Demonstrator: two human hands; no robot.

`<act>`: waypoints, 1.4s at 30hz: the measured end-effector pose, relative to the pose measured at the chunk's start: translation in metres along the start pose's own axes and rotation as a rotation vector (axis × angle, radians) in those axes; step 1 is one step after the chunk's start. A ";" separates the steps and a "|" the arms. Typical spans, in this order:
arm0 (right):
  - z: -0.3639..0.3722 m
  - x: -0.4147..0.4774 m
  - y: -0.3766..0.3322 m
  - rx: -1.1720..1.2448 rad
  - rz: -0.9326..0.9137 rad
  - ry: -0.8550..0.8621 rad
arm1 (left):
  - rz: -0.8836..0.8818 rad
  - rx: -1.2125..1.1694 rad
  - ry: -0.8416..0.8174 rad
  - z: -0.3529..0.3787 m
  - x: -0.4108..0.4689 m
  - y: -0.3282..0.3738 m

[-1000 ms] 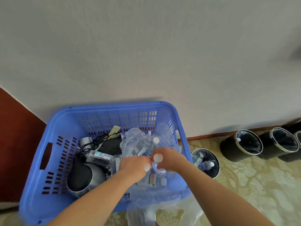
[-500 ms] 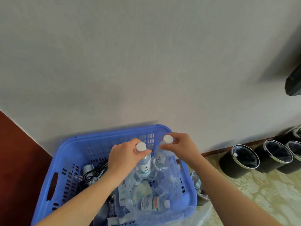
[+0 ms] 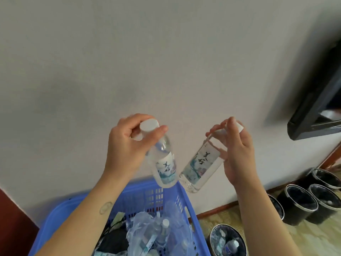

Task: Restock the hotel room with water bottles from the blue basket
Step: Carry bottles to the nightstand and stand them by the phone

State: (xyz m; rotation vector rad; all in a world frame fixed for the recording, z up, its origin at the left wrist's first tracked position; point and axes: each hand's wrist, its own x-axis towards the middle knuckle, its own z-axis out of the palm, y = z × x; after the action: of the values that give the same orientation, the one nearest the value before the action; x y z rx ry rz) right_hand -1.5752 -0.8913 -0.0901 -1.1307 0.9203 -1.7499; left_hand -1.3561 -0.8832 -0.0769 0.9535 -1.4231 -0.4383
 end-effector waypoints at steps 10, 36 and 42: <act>-0.053 0.004 -0.012 0.584 0.383 0.240 | -0.689 -0.701 0.201 0.063 -0.004 -0.031; -0.097 -0.141 -0.078 0.946 0.122 0.603 | -1.562 -1.440 -0.182 0.176 -0.091 0.033; -0.126 -0.229 -0.082 0.858 -0.191 0.736 | -1.589 -1.500 -0.628 0.187 -0.154 0.085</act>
State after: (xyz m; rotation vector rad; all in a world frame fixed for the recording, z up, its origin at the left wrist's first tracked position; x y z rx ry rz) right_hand -1.6578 -0.6332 -0.1315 0.0021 0.3383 -2.4158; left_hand -1.5801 -0.7713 -0.1315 0.3904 -0.1135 -2.6288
